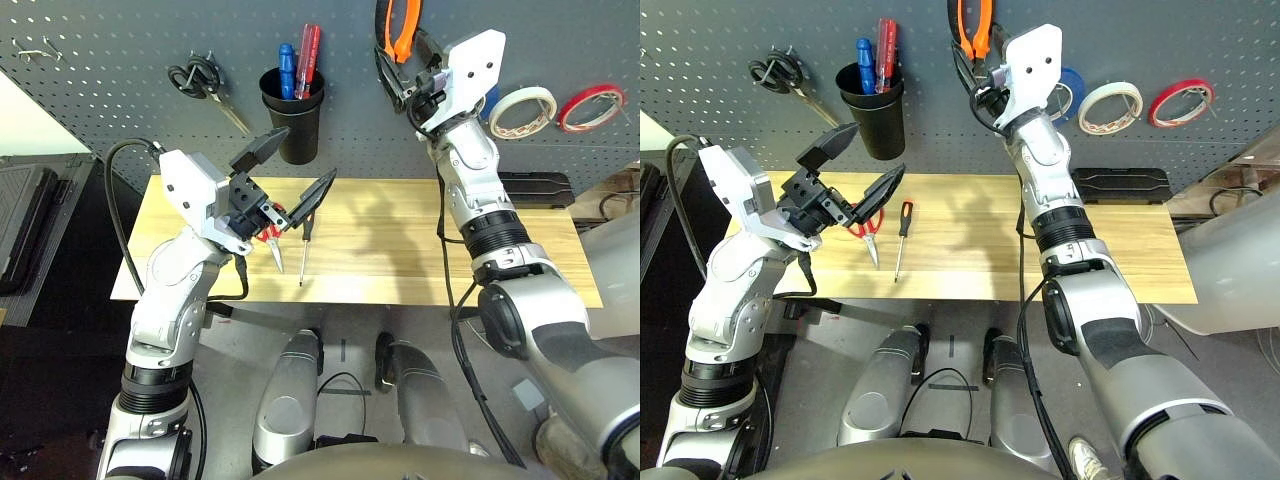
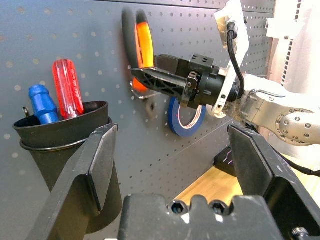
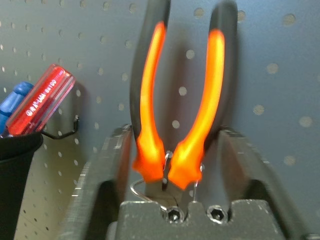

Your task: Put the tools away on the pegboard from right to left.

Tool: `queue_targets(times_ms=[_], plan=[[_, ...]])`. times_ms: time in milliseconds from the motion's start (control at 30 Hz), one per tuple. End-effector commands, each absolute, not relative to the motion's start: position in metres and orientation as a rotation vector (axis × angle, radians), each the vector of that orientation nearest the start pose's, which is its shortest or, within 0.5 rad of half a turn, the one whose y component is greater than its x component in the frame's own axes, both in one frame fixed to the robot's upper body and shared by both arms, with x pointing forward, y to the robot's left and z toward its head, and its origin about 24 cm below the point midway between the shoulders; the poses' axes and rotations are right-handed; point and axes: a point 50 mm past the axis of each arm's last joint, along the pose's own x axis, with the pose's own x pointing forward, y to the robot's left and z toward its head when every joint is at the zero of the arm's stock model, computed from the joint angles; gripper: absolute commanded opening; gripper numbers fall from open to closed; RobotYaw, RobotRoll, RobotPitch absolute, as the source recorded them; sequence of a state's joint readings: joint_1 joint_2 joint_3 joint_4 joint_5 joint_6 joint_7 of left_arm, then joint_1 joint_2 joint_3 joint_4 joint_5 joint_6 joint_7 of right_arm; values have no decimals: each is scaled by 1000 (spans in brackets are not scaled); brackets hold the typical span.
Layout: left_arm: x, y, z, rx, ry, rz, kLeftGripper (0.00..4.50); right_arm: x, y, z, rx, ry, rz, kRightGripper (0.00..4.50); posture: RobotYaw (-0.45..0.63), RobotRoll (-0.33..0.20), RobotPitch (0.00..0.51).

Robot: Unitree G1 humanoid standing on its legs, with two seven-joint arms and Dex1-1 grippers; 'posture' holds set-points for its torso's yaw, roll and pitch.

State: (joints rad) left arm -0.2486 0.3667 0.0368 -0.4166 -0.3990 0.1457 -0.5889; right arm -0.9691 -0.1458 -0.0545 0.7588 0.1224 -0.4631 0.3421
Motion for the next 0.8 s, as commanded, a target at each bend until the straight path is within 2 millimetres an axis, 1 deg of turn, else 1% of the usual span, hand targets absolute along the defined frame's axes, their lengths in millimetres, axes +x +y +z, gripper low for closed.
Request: queue_targets(times_ms=[33, 167, 267, 333, 500, 567, 800], plan=[[252, 147, 188, 144, -480, -773, 4500, 383, -111, 214, -122, -642, 438, 4492, 350, 0, 232], [252, 147, 186, 149, -475, -773, 4500, 378, -115, 216, -135, -694, 436, 4492, 353, 0, 234], [252, 148, 184, 150, -473, -769, 4500, 369, -120, 217, -188, -755, 474, 4492, 354, 0, 235], [252, 149, 183, 152, -468, -765, 4500, 363, -125, 214, -214, -766, 494, 4492, 354, 0, 236], [251, 150, 176, 148, -445, -756, 4500, 344, -141, 194, -263, -725, 557, 4492, 348, 0, 242], [252, 150, 172, 145, -433, -752, 4500, 337, -148, 184, -274, -682, 578, 4492, 348, 0, 242], [255, 151, 154, 151, -368, -731, 4500, 307, -168, 145, -342, -467, 718, 4492, 324, 0, 249]])
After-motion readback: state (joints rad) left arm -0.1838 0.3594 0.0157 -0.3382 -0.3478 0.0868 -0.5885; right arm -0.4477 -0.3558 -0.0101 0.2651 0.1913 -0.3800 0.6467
